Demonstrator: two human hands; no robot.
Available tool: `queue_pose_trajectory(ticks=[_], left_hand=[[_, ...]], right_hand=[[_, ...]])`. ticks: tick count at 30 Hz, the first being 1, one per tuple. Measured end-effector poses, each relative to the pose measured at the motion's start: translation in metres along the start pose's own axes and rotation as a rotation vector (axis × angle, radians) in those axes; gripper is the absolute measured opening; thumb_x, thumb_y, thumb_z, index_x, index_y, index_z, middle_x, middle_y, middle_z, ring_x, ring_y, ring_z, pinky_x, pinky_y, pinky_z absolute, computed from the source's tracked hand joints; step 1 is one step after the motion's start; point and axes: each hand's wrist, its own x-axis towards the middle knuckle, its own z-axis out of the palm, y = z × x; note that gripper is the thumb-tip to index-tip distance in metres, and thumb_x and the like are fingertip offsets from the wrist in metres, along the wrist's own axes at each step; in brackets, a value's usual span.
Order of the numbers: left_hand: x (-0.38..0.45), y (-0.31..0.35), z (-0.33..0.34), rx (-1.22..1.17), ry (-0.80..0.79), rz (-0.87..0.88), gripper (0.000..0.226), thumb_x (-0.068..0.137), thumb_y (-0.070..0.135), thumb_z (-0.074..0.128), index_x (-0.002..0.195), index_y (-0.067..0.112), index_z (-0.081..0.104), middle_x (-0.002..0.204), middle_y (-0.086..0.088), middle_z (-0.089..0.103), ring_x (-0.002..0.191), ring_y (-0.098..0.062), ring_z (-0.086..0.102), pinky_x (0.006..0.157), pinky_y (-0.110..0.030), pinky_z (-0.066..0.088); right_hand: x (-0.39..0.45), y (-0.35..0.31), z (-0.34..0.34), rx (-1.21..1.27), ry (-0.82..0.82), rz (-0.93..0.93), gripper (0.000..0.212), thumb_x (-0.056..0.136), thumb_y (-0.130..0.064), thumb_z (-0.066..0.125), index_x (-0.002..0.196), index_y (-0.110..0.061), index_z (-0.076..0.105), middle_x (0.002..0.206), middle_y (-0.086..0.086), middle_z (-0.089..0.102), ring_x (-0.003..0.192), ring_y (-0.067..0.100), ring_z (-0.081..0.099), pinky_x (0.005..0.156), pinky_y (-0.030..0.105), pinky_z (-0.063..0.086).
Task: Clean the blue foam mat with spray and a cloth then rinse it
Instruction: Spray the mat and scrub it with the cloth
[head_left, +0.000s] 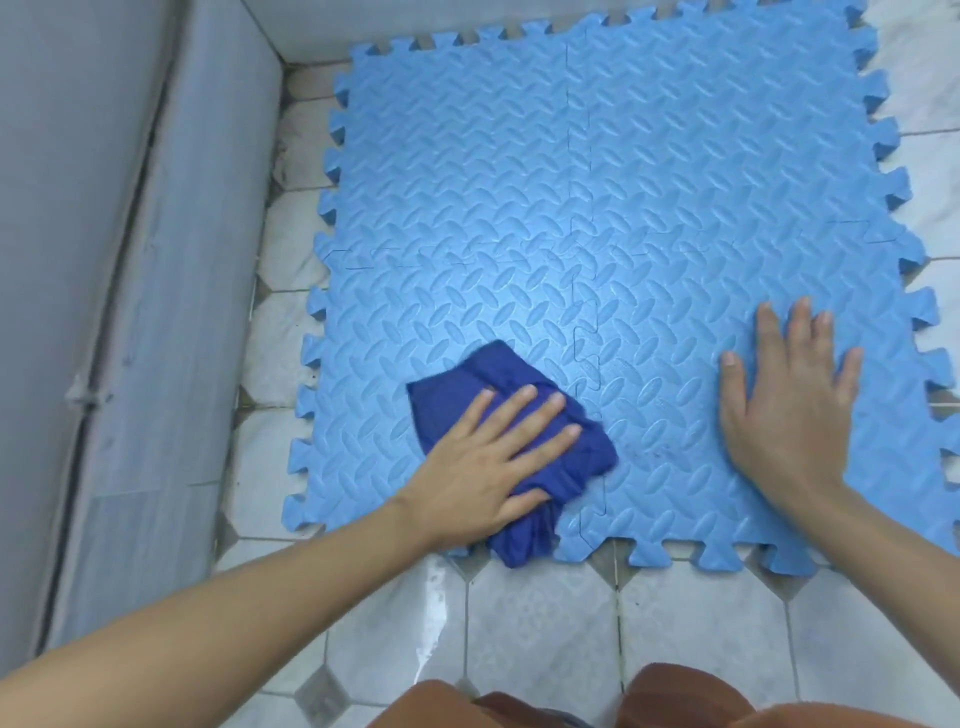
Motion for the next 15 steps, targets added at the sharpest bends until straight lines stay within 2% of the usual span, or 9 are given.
queue_pose_trajectory(ticks=[3, 6, 7, 9, 11, 12, 15], left_hand=[[0.047, 0.033, -0.002, -0.013, 0.054, 0.075, 0.06, 0.096, 0.048, 0.03, 0.151, 0.025, 0.022, 0.158, -0.003, 0.019, 0.146, -0.024, 0.015, 0.116, -0.045, 0.014], [0.102, 0.032, -0.014, -0.058, 0.101, -0.007, 0.058, 0.096, 0.044, 0.027, 0.15, 0.023, 0.026, 0.158, -0.003, 0.021, 0.145, -0.023, 0.019, 0.116, -0.043, 0.013], [0.123, 0.028, -0.018, -0.082, 0.125, -0.067, 0.058, 0.096, 0.044, 0.025, 0.15, 0.022, 0.026, 0.158, -0.003, 0.021, 0.145, -0.023, 0.019, 0.116, -0.044, 0.012], [0.162, 0.02, -0.025, -0.141, 0.158, -0.209, 0.059, 0.096, 0.046, 0.019, 0.151, 0.022, 0.023, 0.159, -0.004, 0.017, 0.146, -0.024, 0.014, 0.116, -0.044, 0.008], [0.183, 0.028, -0.026, -0.15, 0.169, -0.242, 0.06, 0.096, 0.046, 0.018, 0.151, 0.021, 0.022, 0.159, -0.005, 0.017, 0.146, -0.027, 0.012, 0.116, -0.045, 0.007], [0.184, 0.038, -0.024, -0.132, 0.169, -0.176, 0.06, 0.096, 0.046, 0.021, 0.15, 0.02, 0.024, 0.158, -0.005, 0.019, 0.146, -0.029, 0.014, 0.116, -0.047, 0.009], [0.153, 0.082, -0.017, -0.059, 0.11, 0.232, 0.065, 0.092, 0.048, 0.035, 0.149, 0.019, 0.029, 0.157, -0.005, 0.024, 0.144, -0.029, 0.021, 0.114, -0.049, 0.016]], right_hand=[[0.001, 0.009, -0.006, 0.101, -0.038, -0.013, 0.058, 0.097, -0.036, 0.032, 0.151, -0.015, 0.031, 0.161, 0.012, 0.021, 0.15, 0.027, 0.015, 0.12, 0.046, 0.004], [0.006, 0.042, -0.022, 0.225, -0.096, -0.094, 0.053, 0.094, -0.018, 0.034, 0.147, -0.012, 0.04, 0.157, 0.011, 0.031, 0.147, 0.024, 0.026, 0.12, 0.031, 0.01], [0.007, 0.06, -0.028, 0.208, -0.095, -0.097, 0.054, 0.093, -0.011, 0.034, 0.146, -0.01, 0.042, 0.156, 0.012, 0.033, 0.146, 0.026, 0.028, 0.121, 0.03, 0.011], [0.001, 0.094, -0.038, 0.15, -0.077, -0.011, 0.056, 0.092, 0.0, 0.034, 0.146, -0.008, 0.04, 0.157, 0.013, 0.03, 0.148, 0.029, 0.023, 0.122, 0.039, 0.011], [-0.01, 0.11, -0.039, 0.165, -0.073, 0.101, 0.06, 0.092, 0.008, 0.034, 0.15, -0.009, 0.033, 0.16, 0.011, 0.023, 0.15, 0.027, 0.014, 0.123, 0.046, 0.012], [-0.015, 0.111, -0.036, 0.193, -0.068, 0.124, 0.064, 0.091, 0.011, 0.034, 0.152, -0.009, 0.029, 0.161, 0.01, 0.021, 0.151, 0.024, 0.013, 0.122, 0.046, 0.015], [-0.023, 0.107, -0.025, 0.25, 0.007, 0.119, 0.074, 0.084, 0.018, 0.035, 0.153, -0.009, 0.028, 0.161, 0.007, 0.022, 0.15, 0.019, 0.017, 0.121, 0.043, 0.021]])
